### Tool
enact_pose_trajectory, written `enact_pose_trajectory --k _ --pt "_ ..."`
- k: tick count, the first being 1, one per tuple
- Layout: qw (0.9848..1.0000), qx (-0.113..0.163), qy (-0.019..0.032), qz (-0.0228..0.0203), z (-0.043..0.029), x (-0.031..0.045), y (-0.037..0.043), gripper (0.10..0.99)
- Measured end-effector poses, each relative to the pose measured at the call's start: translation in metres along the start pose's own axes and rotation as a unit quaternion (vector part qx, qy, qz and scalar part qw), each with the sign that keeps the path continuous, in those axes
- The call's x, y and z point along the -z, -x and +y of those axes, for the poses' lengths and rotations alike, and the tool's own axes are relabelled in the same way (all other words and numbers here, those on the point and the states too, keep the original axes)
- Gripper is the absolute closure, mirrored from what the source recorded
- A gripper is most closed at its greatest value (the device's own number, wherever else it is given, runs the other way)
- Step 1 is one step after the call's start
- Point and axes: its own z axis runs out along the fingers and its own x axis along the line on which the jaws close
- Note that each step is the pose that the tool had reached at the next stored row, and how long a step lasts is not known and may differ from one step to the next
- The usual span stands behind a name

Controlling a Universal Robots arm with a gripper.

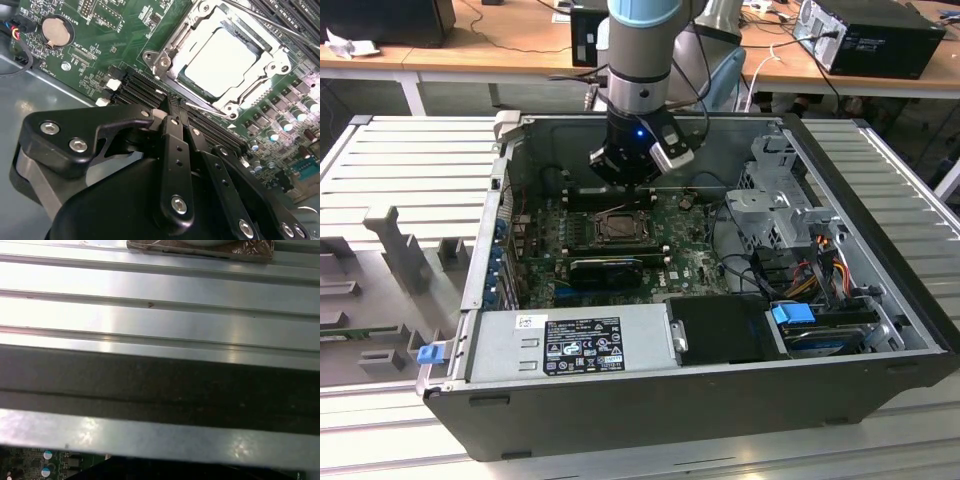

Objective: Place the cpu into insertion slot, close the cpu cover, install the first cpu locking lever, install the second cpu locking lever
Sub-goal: 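Install the first cpu locking lever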

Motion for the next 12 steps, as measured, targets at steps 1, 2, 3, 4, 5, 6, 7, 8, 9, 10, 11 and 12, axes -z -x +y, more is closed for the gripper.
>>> enact_pose_trajectory --k 1,2,3,4,5,6,7,8,9,10,11,12 --pt "1.0 0.0 0.0 0.0 -0.0001 -0.0004 0.0002 0.98" --pt "1.0 0.0 0.0 0.0 -0.0001 -0.001 0.0004 0.98" --pt "1.0 0.0 0.0 0.0 -0.0002 -0.0021 0.0005 0.98" --pt "1.0 0.0 0.0 0.0 -0.0004 -0.0044 0.0006 0.98" --pt "1.0 0.0 0.0 0.0 -0.0006 -0.007 0.0007 0.98" --pt "1.0 0.0 0.0 0.0 -0.0008 -0.0093 0.0007 0.98" --pt "1.0 0.0 0.0 0.0 -0.0009 -0.0108 0.0007 0.98" --pt "1.0 0.0 0.0 0.0 -0.001 -0.0116 0.0007 0.98" --pt "1.0 0.0 0.0 0.0 -0.001 -0.0125 0.0008 0.98" --pt "1.0 0.0 -0.0002 0.0001 -0.0011 -0.0129 0.0008 0.98" --pt "1.0 0.0 -0.0002 0.0001 -0.0011 -0.0134 0.0009 0.98" --pt "1.0 0.0 -0.0003 0.0001 -0.0012 -0.0136 0.001 0.98"
